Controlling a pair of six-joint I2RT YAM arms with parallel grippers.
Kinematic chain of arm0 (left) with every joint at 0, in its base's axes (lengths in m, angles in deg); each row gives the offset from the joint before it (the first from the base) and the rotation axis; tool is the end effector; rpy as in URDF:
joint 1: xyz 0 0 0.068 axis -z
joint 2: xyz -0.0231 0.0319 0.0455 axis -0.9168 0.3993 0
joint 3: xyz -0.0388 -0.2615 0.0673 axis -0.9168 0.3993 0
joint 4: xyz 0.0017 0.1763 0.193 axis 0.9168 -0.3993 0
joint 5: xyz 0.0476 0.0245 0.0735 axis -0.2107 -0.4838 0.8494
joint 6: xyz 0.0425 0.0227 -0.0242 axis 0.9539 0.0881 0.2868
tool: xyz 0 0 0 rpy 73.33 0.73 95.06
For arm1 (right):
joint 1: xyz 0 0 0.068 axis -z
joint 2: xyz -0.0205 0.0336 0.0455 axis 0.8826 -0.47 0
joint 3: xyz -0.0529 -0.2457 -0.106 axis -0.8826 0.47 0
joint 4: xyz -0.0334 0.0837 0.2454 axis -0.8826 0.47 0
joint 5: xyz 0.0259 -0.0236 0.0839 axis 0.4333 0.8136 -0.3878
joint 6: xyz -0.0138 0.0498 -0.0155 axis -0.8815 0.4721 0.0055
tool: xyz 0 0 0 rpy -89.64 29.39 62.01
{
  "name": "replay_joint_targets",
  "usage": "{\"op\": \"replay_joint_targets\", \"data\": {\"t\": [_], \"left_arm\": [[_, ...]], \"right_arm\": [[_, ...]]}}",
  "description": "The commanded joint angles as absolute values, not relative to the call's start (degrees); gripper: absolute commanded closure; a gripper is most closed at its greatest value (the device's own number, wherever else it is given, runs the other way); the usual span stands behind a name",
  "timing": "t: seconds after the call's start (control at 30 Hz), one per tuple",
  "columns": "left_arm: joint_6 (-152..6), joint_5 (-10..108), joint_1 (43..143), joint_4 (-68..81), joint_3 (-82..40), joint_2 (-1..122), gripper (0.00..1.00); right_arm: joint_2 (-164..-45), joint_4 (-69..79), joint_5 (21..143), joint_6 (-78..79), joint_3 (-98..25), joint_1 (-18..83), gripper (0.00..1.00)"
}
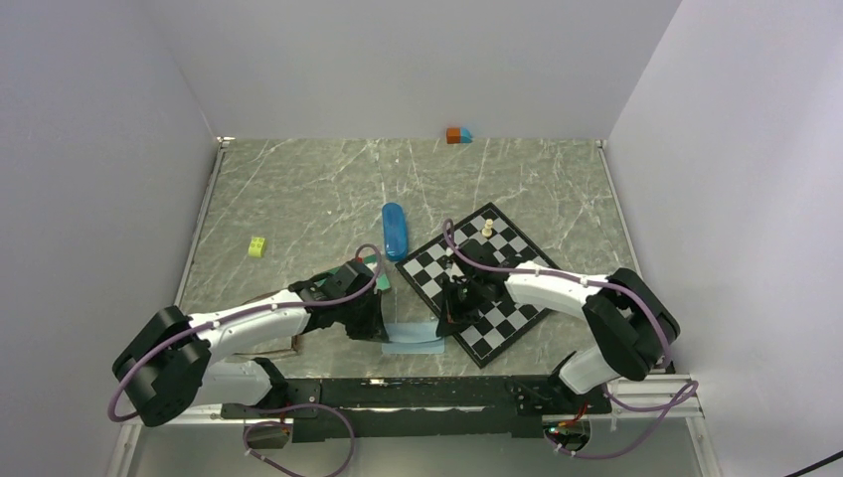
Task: Organize the sunglasses
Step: Fold the glasses cleaning cloth at the center of the board.
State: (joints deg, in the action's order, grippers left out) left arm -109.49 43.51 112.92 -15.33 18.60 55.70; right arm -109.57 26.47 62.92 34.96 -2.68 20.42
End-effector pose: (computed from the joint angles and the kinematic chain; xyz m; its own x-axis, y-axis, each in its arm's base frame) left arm 0.1452 -0.1648 0.1664 -0.9773 -0.0169 -0.2112 0.0995 0.8432 -0.5282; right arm 0.1853 0.1855 0.1530 -0.9954 -0.0909 -0.0295 -0.0912 0.8124 0.5759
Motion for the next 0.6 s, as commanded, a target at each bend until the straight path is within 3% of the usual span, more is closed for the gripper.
{"op": "replay_joint_targets", "data": {"t": [0.0,0.57], "left_arm": [[-110.74,45.63,113.49,-16.50,18.19,56.15,1.00],[-110.90,44.88,115.59,-15.76,18.32,60.19,1.00]], "right_arm": [[-107.11,24.52,66.07,37.59,-1.65,19.27,0.95],[-106.42,21.23,71.94,41.81,1.41,15.74,0.91]]}}
